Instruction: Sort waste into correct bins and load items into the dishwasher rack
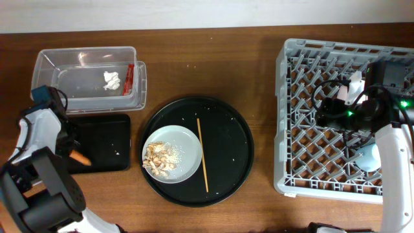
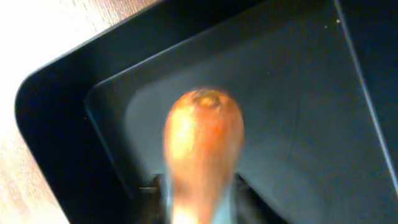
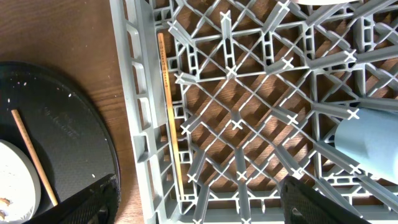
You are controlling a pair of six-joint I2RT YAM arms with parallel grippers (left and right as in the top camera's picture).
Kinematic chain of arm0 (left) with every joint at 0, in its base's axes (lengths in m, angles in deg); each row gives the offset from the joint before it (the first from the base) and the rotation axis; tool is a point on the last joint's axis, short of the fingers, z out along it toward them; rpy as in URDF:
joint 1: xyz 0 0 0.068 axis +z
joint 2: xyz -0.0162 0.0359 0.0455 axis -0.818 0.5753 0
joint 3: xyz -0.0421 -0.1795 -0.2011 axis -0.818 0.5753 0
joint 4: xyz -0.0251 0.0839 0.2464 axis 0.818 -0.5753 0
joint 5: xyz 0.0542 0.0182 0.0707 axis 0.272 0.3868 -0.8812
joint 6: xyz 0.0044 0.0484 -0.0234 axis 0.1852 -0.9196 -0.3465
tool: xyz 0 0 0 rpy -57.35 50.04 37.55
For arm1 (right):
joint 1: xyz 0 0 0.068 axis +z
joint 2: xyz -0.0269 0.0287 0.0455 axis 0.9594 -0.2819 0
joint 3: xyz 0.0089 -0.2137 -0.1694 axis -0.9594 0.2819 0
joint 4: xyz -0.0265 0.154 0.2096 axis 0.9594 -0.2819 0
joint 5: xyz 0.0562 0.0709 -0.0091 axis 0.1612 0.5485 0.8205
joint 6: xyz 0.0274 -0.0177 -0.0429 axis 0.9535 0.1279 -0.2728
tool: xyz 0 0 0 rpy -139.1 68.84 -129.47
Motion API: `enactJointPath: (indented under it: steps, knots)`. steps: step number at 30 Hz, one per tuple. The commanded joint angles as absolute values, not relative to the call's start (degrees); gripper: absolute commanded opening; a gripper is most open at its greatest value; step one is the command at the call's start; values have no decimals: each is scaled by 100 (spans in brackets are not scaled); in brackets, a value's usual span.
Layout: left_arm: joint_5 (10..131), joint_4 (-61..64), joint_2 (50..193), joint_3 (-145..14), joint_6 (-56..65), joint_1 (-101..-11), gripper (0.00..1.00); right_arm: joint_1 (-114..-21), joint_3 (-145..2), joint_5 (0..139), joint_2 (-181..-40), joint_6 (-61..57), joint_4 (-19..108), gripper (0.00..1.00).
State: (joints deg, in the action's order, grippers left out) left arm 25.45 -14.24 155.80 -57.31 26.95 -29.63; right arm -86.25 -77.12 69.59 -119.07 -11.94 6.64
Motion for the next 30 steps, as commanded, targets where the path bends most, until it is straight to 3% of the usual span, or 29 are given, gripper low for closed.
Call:
enactJointPath:
  steps: [1,3,6,10,17,22,30]
  knots:
    - [2510,-1433,15643,-5738,2675,-2947,51,-8640,-7782,7012,-11913,-1255,657,82]
    - [2534,-1468,15630,-5751,2673,-2947,64,-8640,-7782,7012,-11913,-1255,657,82]
    - [3273,-1549,15440,-6015,2041,-2958,74,-8633,-7785,7289,-11913,-1257,701,83]
    - [3564,-2189,14647,-6269,1506,-3282,77,-7667,-7806,7545,-11913,-1559,782,86]
    - [3562,-3205,14450,-6269,1045,-4503,82,-4717,-7798,7477,-12613,-885,1099,87]
    - [3562,-3133,14450,-6269,1047,-4571,86,-3597,-7789,7066,-13826,19,1523,84]
    - [3562,-3131,14450,-6269,1045,-4573,86,-2931,-7774,6632,-14997,649,2021,84]
